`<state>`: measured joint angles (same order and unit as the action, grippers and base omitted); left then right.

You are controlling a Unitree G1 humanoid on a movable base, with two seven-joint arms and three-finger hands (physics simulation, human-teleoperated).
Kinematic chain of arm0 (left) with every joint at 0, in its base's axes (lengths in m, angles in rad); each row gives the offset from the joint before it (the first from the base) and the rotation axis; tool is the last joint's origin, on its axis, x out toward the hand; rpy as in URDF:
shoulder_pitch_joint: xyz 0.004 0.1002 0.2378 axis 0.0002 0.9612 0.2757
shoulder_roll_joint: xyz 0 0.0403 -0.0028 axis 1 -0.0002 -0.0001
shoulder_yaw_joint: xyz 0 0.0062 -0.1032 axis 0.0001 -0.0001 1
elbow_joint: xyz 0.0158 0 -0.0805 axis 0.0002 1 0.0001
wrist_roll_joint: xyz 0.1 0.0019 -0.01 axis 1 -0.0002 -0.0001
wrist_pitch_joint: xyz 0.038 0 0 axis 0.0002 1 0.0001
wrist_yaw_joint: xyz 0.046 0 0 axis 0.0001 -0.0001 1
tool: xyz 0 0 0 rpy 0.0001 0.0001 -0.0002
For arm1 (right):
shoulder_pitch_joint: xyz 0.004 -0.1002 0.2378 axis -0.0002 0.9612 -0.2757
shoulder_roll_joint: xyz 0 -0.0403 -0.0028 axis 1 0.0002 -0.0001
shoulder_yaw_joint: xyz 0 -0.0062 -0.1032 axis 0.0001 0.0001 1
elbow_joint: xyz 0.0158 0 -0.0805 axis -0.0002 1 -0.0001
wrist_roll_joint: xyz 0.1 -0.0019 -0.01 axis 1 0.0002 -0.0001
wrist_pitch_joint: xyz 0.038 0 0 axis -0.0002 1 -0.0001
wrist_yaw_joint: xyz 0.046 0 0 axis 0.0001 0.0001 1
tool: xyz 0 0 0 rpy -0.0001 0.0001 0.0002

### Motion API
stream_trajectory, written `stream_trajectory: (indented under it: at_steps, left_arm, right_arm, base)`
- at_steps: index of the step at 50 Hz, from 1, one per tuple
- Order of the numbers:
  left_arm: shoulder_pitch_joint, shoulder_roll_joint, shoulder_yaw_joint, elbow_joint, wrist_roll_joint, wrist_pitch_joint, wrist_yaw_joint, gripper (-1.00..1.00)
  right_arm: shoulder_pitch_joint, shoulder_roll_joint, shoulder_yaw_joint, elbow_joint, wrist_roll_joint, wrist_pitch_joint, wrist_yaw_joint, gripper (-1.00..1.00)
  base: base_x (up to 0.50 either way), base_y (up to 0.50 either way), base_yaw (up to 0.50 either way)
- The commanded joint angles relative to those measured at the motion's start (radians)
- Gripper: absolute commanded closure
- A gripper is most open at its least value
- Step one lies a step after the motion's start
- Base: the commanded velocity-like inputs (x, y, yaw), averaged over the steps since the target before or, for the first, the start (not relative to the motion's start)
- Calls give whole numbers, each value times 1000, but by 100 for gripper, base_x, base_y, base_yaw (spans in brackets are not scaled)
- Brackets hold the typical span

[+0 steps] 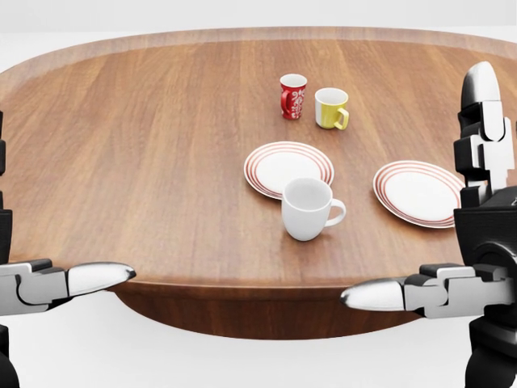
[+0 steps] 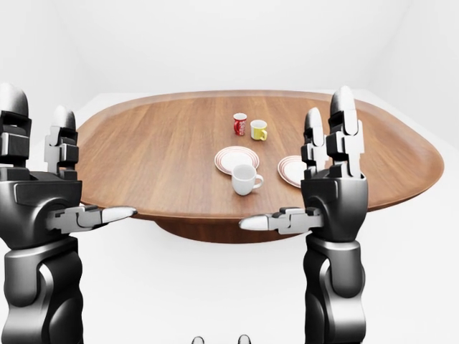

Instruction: Put the white mug on the left plate.

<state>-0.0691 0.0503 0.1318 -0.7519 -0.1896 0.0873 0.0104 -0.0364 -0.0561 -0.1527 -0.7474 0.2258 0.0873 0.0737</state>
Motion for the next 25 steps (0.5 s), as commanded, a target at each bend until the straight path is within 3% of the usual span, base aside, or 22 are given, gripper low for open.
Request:
stream_trajectory:
  at_steps: [1,25]
  left_arm:
    - [1,-1,-1,-4,-1,0,1,-89]
    - [4,0,2,-11,-4,0,-2,-89]
  right_arm:
    - [3,2,-13,-12,28,0,1,-100]
    - [12,-2,-7,-18,45,0,18,-100]
  base:
    - [33,9,0]
    - [50,10,0]
